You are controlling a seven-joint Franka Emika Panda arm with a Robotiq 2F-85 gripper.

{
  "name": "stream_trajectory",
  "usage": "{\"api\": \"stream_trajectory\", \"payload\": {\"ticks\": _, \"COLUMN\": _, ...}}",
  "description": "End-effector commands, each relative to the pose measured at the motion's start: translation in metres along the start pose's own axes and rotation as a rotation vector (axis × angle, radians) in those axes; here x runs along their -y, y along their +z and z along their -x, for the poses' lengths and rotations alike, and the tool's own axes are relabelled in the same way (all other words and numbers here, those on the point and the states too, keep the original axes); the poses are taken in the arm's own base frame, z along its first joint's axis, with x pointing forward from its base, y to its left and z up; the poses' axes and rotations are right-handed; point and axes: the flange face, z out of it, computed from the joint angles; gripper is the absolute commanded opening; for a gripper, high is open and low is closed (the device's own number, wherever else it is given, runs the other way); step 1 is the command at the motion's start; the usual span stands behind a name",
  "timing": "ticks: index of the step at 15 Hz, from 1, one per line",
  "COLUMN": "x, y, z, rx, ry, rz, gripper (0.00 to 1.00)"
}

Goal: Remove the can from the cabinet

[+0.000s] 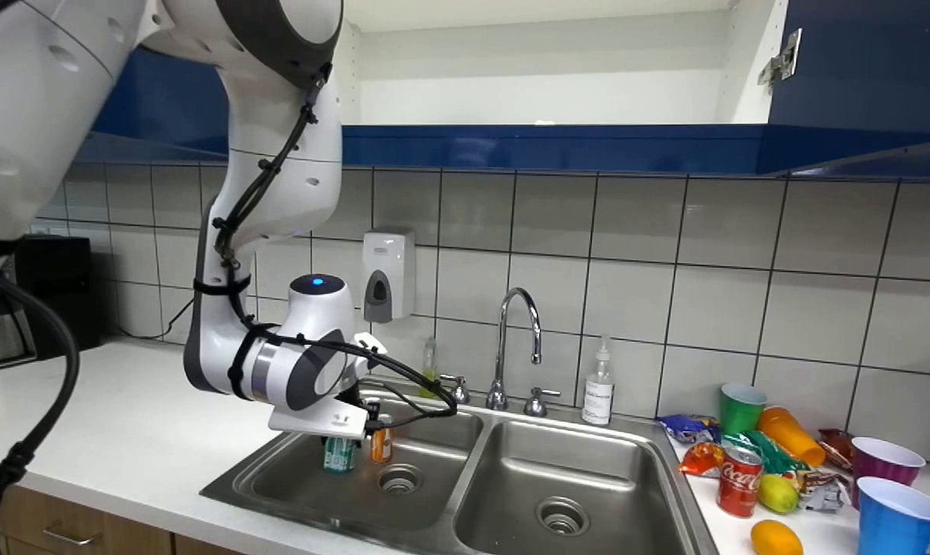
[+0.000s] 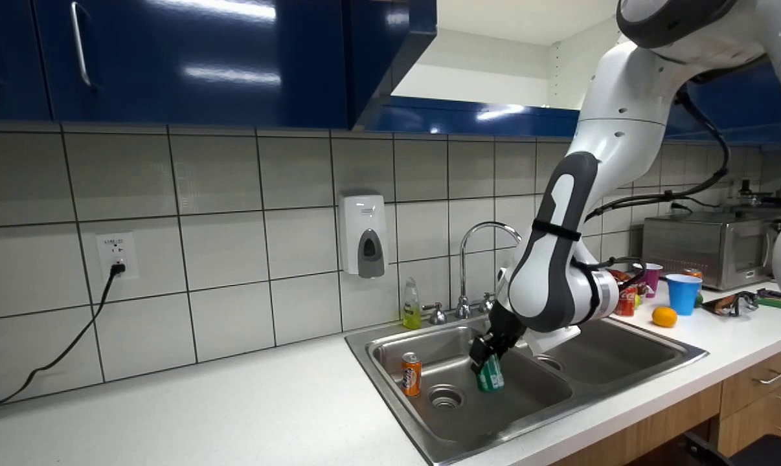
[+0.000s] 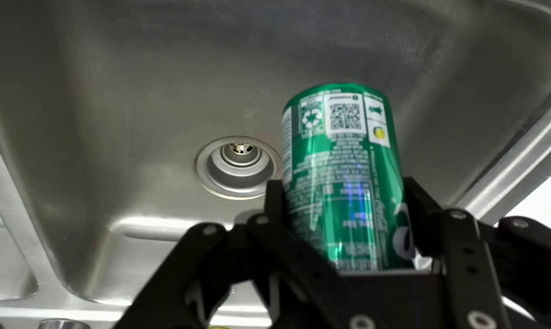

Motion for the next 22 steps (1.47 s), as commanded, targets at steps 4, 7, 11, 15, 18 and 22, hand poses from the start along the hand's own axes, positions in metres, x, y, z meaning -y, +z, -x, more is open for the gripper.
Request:
{"api": "stream_trajectory", "payload": {"ticks": 4, "x": -0.007, "y": 0.003, "z": -0.004, "rx": -0.023, "ry": -0.023, "rz": -0.004, "gripper": 0.38}}
{"api": "stream_trajectory", "payload": {"ticks": 7, "x": -0.009, "y": 0.008, "z": -0.011, "rx": -0.038, "ry": -0.028, "rz": -0.015, "gripper": 0.38}}
{"api": "stream_trajectory", "payload": {"ticks": 11, "x": -0.012, "y": 0.024, "z": -0.017, "rx": -0.045, "ry": -0.032, "rz": -0.029, "gripper": 0.38}}
{"api": "stream_trajectory", "payload": {"ticks": 15, "x": -0.014, "y": 0.042, "z": -0.022, "rx": -0.047, "ry": -0.031, "rz": -0.041, "gripper": 0.38}}
{"api": "stream_trajectory", "payload": {"ticks": 18, "x": -0.015, "y": 0.053, "z": -0.026, "rx": -0.05, "ry": -0.031, "rz": -0.043, "gripper": 0.38}}
{"api": "stream_trajectory", "payload": {"ticks": 22, "x": -0.016, "y": 0.07, "z": -0.032, "rx": -0.054, "ry": -0.029, "rz": -0.048, "gripper": 0.38}}
